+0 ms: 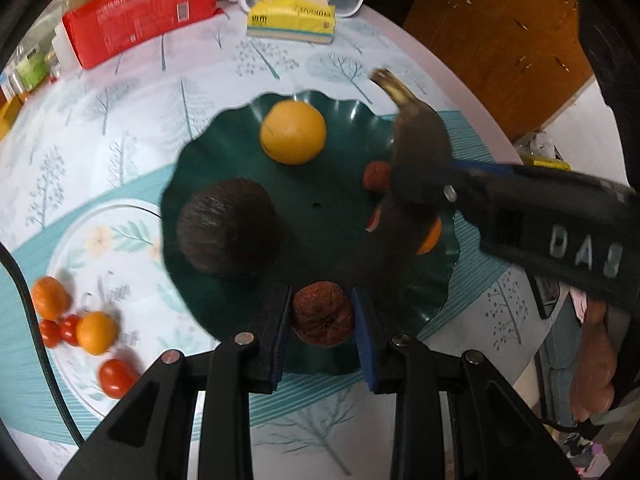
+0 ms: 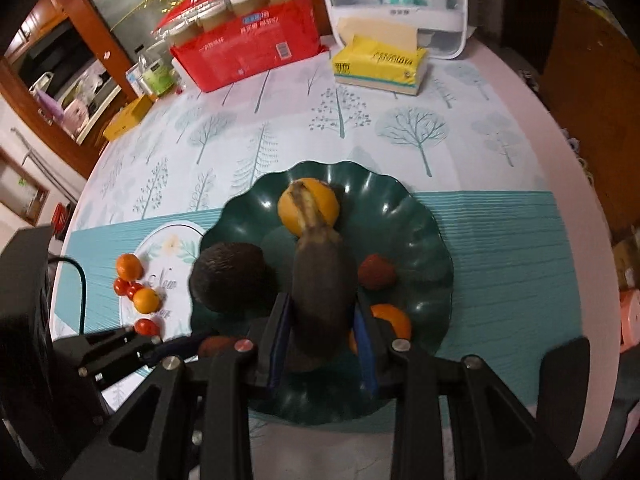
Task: Organize fruits
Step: 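Lay the banana in the green bowl while the left tool grasps another wrinkled fruit, then move both open tools from the green bowl to the white plate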
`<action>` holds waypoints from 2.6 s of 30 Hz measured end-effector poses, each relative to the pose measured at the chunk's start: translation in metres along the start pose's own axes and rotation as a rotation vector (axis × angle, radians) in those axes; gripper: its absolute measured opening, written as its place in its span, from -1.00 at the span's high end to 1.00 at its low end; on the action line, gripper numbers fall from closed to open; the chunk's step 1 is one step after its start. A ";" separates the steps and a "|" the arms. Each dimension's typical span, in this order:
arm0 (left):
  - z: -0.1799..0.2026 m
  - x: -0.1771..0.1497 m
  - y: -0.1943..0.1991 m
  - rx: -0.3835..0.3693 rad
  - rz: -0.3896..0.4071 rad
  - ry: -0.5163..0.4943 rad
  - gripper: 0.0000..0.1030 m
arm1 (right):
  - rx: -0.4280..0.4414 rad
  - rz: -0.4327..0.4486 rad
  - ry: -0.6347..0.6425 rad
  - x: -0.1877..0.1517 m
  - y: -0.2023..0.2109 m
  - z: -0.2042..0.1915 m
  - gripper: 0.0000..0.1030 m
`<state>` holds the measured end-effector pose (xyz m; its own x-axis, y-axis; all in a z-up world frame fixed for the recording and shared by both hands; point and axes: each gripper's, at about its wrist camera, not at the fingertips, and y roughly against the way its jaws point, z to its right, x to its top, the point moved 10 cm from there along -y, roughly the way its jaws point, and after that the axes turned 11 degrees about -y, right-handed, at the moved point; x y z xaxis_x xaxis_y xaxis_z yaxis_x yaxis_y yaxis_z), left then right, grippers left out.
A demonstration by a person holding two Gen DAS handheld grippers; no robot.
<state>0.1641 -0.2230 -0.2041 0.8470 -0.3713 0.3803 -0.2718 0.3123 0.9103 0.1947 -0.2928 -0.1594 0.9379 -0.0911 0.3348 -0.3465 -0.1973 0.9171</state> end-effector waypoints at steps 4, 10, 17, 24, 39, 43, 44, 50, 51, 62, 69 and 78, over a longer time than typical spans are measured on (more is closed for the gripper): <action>0.002 0.003 -0.015 0.011 -0.006 0.039 0.46 | 0.054 -0.051 -0.007 0.011 -0.017 0.007 0.41; -0.001 0.011 -0.024 0.030 0.015 0.088 0.45 | 0.070 -0.108 -0.025 0.022 -0.042 0.015 0.38; -0.010 0.018 -0.029 0.040 0.023 0.151 0.44 | 0.026 -0.100 0.067 0.026 -0.050 0.013 0.15; -0.016 0.021 -0.029 0.046 0.016 0.198 0.31 | 0.039 -0.091 0.082 0.026 -0.048 0.013 0.07; -0.016 0.022 -0.013 0.066 0.034 0.204 -0.50 | 0.048 -0.023 0.100 0.025 -0.025 0.007 0.07; -0.016 0.018 -0.005 0.087 0.037 0.194 -0.50 | 0.042 -0.005 0.106 0.023 -0.018 0.005 0.07; -0.017 0.017 -0.003 0.094 0.039 0.191 -0.50 | 0.040 -0.002 0.108 0.023 -0.017 0.005 0.07; -0.022 0.007 0.013 0.112 0.046 0.192 -0.50 | 0.028 0.005 0.115 0.018 -0.014 0.004 0.07; -0.022 0.005 0.016 0.112 0.047 0.193 -0.50 | 0.025 0.005 0.117 0.016 -0.013 0.004 0.07; -0.023 -0.007 0.027 0.122 0.027 0.154 -0.59 | 0.004 0.010 0.089 -0.003 -0.004 0.005 0.07; -0.035 -0.015 0.053 0.162 0.033 0.134 -0.59 | 0.008 0.045 0.066 -0.011 0.016 -0.005 0.07; -0.062 -0.029 0.097 0.183 0.072 0.077 -0.59 | -0.008 0.121 0.009 -0.020 0.045 -0.028 0.07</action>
<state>0.1419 -0.1274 -0.1369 0.8529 -0.2838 0.4383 -0.4054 0.1691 0.8984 0.1610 -0.2728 -0.1185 0.8893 -0.1047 0.4452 -0.4571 -0.1774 0.8715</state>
